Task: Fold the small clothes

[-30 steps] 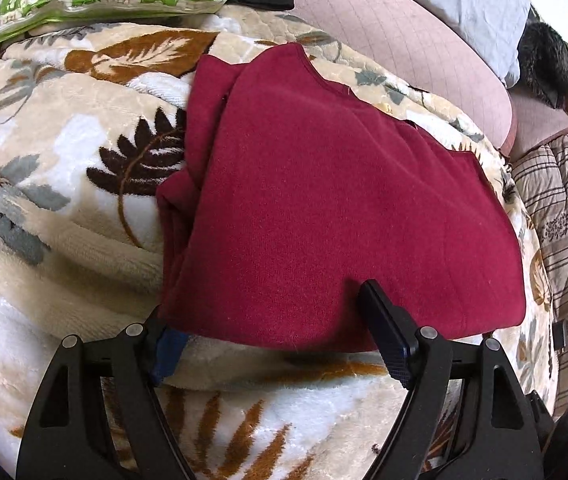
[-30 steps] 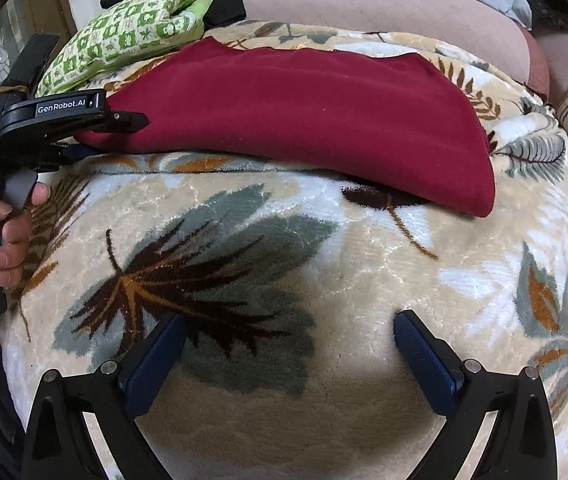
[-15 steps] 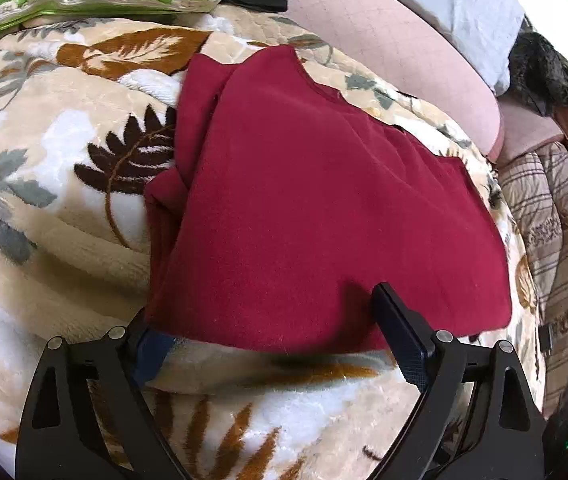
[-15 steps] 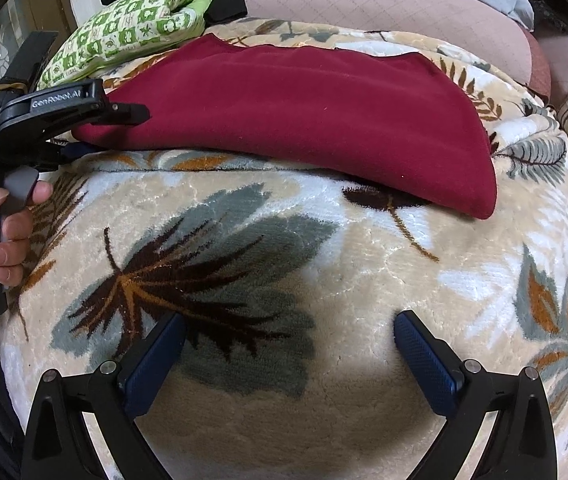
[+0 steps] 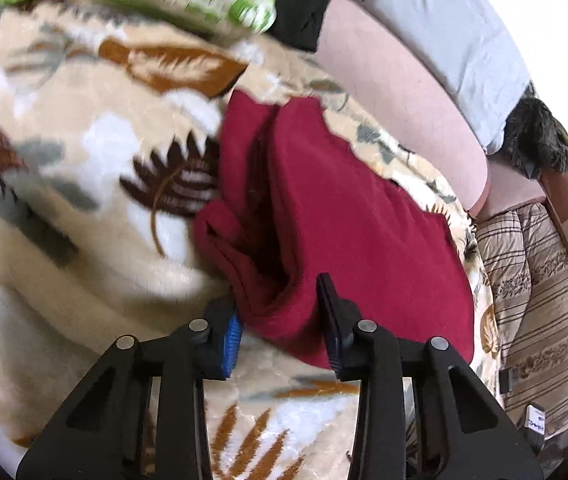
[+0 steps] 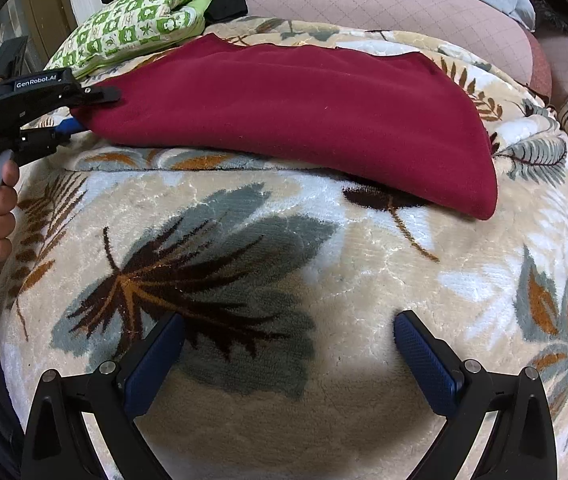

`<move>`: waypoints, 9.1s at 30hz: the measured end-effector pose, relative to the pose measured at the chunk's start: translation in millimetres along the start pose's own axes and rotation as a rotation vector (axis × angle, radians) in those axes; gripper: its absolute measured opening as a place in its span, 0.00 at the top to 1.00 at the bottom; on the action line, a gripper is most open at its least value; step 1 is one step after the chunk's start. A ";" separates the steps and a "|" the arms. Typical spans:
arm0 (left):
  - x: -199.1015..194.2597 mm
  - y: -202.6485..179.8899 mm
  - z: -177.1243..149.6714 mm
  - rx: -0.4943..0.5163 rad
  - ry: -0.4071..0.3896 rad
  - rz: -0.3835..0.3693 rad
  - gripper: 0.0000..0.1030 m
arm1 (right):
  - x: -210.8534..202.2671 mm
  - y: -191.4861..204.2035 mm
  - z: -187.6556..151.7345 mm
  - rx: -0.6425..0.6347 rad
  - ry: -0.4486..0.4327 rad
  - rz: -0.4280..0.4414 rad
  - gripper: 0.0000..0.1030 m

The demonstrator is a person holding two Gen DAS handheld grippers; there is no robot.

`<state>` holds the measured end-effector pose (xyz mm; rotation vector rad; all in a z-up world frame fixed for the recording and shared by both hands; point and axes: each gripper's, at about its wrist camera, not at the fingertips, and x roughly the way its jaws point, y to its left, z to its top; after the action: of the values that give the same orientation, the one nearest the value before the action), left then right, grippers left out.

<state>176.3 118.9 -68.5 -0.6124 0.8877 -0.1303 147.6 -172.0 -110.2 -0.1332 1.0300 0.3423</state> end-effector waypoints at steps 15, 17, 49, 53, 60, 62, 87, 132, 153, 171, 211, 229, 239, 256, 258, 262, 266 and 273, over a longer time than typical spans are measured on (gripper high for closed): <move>-2.9 -2.5 -0.6 -0.040 -0.014 -0.015 0.93 | -0.1 0.4 -0.2 -0.002 0.002 -0.001 0.00; -9.1 -20.2 -4.3 0.054 -0.048 0.060 0.93 | -2.1 -0.1 2.3 -0.001 0.011 0.002 0.03; -1.3 -140.5 -61.6 0.845 -0.232 0.285 0.93 | 85.8 101.8 344.1 -0.108 0.272 0.498 0.17; -1.8 -139.9 -61.2 0.843 -0.232 0.276 0.93 | 97.5 123.4 343.5 -0.231 0.334 0.331 0.18; -2.1 -138.1 -61.0 0.834 -0.229 0.264 0.93 | 110.8 111.9 342.6 -0.259 0.364 0.225 0.84; -2.1 -139.8 -63.3 0.846 -0.238 0.254 0.93 | 102.1 103.6 343.2 -0.262 0.328 0.240 0.86; 50.2 -276.3 -154.8 1.048 -0.151 0.101 0.89 | 15.6 -148.0 269.1 0.038 0.186 0.180 0.87; 114.4 -101.0 10.5 0.050 0.277 -0.484 0.33 | 48.4 -198.5 108.9 0.395 -0.226 0.465 0.23; 37.0 -60.5 -4.9 0.105 0.180 -0.117 0.51 | 24.4 -103.0 130.4 0.288 -0.285 0.625 0.49; 16.2 -47.8 -58.3 0.106 0.218 -0.076 0.90 | -19.9 -9.2 75.6 -0.385 -0.199 0.230 0.61; -18.0 -71.5 41.3 0.202 0.051 0.072 0.65 | -69.6 -40.4 113.6 -0.144 -0.309 0.222 0.55; -98.7 -100.9 -104.2 0.487 -0.023 0.308 0.61 | -134.9 -133.8 -48.5 0.223 -0.195 -0.168 0.38; -88.6 -119.8 -129.5 0.613 -0.080 0.334 0.61 | -175.9 -46.3 -57.3 0.070 -0.431 -0.020 0.28; -69.2 -102.9 -117.4 0.540 -0.025 0.322 0.61 | -111.2 37.5 -43.0 -0.212 -0.312 -0.137 0.28; -67.2 -102.3 -116.8 0.537 -0.022 0.325 0.61 | -107.3 34.7 -40.6 -0.196 -0.302 -0.140 0.28; -64.1 -101.3 -116.5 0.531 -0.016 0.322 0.61 | -104.3 30.3 -35.4 -0.176 -0.302 -0.148 0.28; -59.2 -101.1 -118.1 0.522 0.011 0.284 0.34 | -105.7 29.1 -32.7 -0.173 -0.318 -0.154 0.28; -50.1 -101.7 -121.0 0.531 0.041 0.345 0.20 | -109.2 27.5 -32.3 -0.171 -0.329 -0.162 0.28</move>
<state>66.8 -1.0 -35.3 0.0411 0.9373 -0.0620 60.8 -178.4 -31.7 -0.3019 0.6593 0.2927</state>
